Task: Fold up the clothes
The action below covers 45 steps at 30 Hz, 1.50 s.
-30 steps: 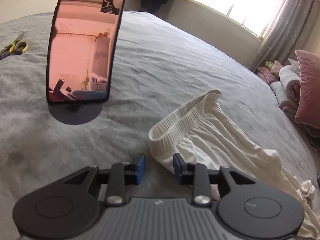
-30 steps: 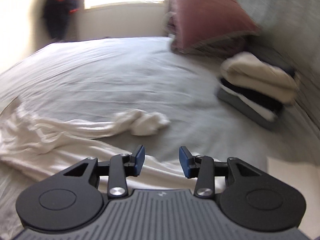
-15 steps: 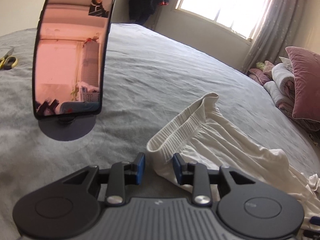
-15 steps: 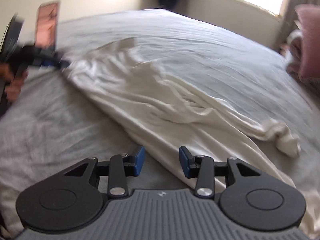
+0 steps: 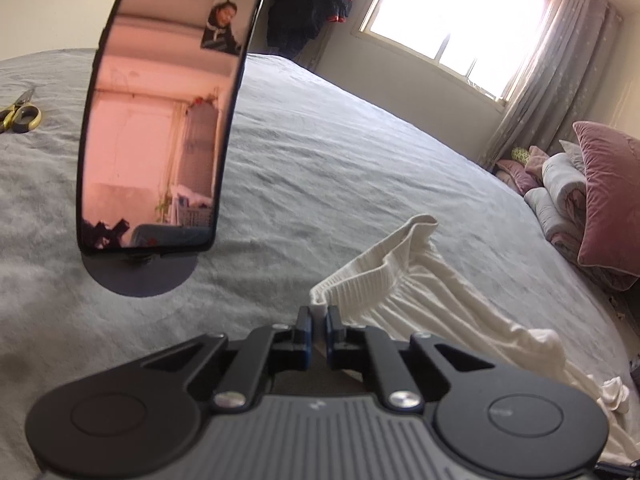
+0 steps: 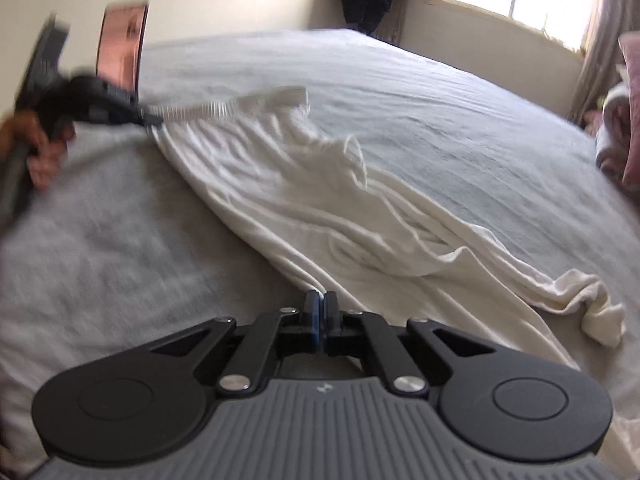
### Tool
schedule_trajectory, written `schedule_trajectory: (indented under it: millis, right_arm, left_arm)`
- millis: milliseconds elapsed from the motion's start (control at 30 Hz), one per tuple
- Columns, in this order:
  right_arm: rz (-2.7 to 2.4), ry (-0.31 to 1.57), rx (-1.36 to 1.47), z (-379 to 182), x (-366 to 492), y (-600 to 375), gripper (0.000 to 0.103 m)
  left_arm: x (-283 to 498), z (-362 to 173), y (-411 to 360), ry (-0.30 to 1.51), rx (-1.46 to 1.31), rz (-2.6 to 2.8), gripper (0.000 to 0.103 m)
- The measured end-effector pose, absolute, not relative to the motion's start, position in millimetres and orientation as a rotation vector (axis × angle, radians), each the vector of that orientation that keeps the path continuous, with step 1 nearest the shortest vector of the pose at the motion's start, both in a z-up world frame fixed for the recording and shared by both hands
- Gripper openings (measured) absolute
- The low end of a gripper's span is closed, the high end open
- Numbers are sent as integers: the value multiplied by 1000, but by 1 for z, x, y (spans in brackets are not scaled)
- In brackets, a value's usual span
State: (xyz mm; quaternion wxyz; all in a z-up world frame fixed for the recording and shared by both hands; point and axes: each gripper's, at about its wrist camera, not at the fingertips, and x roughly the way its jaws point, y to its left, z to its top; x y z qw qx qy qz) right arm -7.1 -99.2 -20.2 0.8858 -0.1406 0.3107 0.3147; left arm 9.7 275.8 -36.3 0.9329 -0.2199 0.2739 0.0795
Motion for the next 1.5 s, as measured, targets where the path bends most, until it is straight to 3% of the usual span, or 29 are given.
schedule_trajectory:
  millis: [367,700,833,933,1067,1200,1267,1367,1433,1500]
  right_arm:
    - [868,722,-71,13,-8,-128,1]
    - [869,856,-334,-30,-19,-87,4]
    - [852,797,-347,-21,-25,-79,20]
    - [881,747,-355,-20,-33,-70,43]
    - [901,699,-430,-28,-47,-57,40]
    - [858,672,-462,-38,-48,-50,25]
    - [811,659,-465,-40,-45,-48,11]
    - [759,643,-470,-42,-40,-49,9]
    - [758,650,-451,-43,-39,-50,2]
    - [779,686,-402,-40,-37,-50,4]
  left_arm:
    - [-3,-24,289,634,-504,169,6]
    - [-6,-41,294,720,-521,176,10]
    - [-10,-39,297,705,-536,161,14]
    - [-10,-38,298,692,-537,155,16]
    - [-6,-40,297,685,-547,157,15]
    - [-1,-43,290,683,-510,170,14]
    - [0,-44,288,680,-500,179,13]
    - [1,-44,287,674,-493,194,11]
    - [2,-43,286,673,-491,208,8]
    - [1,-40,285,677,-492,222,6]
